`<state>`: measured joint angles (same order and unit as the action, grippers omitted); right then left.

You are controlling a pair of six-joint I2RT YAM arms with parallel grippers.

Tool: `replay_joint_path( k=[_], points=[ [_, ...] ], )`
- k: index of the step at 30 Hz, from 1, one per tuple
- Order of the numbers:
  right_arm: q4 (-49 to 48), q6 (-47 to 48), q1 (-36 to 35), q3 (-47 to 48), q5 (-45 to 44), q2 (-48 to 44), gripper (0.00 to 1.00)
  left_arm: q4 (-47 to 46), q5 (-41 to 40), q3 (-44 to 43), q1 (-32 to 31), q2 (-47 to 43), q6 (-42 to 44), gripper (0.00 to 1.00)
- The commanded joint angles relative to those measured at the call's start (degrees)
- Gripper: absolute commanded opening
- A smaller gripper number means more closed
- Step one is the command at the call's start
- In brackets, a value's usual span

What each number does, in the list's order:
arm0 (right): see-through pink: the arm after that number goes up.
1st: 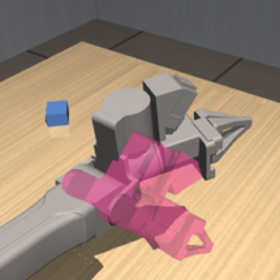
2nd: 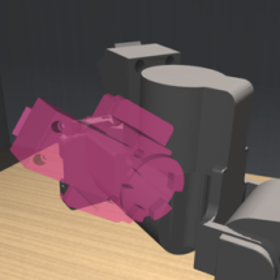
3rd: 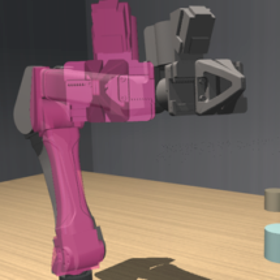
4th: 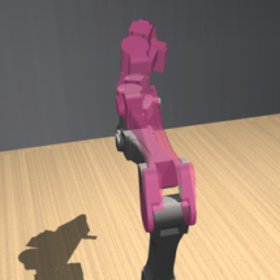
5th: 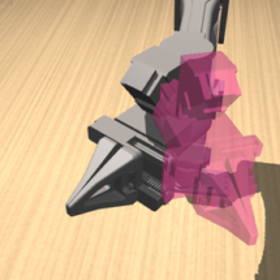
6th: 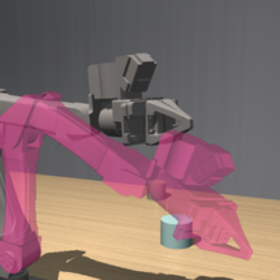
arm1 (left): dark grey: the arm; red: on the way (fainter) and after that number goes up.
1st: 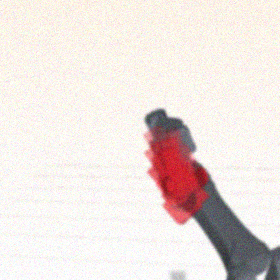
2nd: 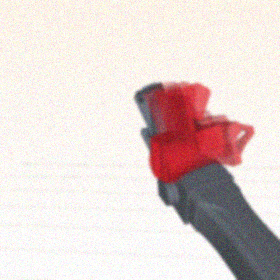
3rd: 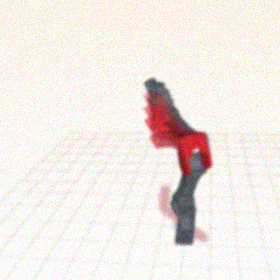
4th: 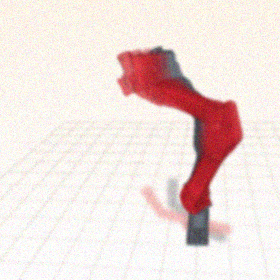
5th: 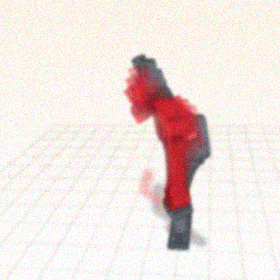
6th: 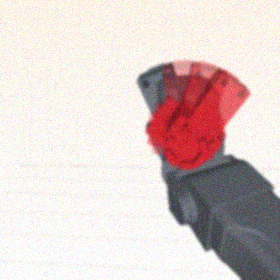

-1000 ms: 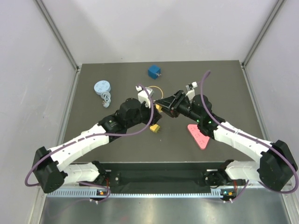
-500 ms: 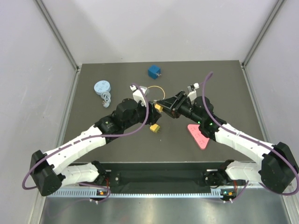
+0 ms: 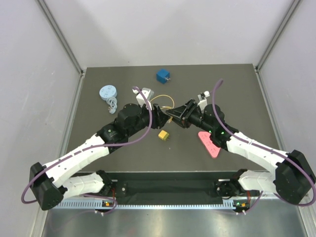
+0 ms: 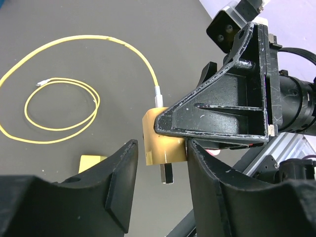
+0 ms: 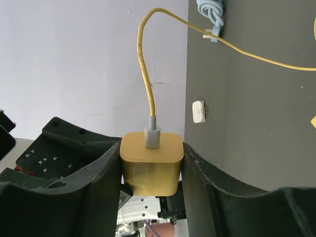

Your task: Insert the plug

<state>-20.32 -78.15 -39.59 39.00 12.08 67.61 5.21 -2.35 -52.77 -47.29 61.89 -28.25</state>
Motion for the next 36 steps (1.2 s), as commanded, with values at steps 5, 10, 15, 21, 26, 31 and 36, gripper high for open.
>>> replay_joint_path(
  k=[5,10,15,21,26,31,36],
  points=[
    [-4.5,-0.5,-1.7,-0.4,0.2,-1.7,0.31,-4.8,-0.2,1.4,0.4,0.5,-1.2,0.5],
    [-4.6,-0.9,-2.0,-0.5,-0.3,-1.8,0.32,-6.6,1.4,2.3,0.4,0.2,-2.0,0.58],
    [-4.5,-1.2,-2.2,-0.2,-1.0,-1.4,0.33,-6.9,2.0,2.2,0.4,1.1,-2.6,0.58],
    [-6.6,-0.3,-2.9,-0.2,0.8,-1.0,0.41,-7.1,4.4,2.0,0.4,1.6,-2.9,0.18],
    [-7.0,3.4,-2.9,-2.4,1.5,-3.3,0.64,-6.3,8.1,1.2,0.4,0.9,-2.8,0.0],
    [-4.2,8.5,-2.4,-5.3,2.3,-7.1,0.88,-5.7,12.7,1.5,0.4,-2.1,-3.7,0.0],
    [-1.2,16.3,-1.8,-7.7,5.1,-12.3,0.92,-5.5,21.5,0.1,0.4,-4.0,-4.5,0.0]
  ],
)
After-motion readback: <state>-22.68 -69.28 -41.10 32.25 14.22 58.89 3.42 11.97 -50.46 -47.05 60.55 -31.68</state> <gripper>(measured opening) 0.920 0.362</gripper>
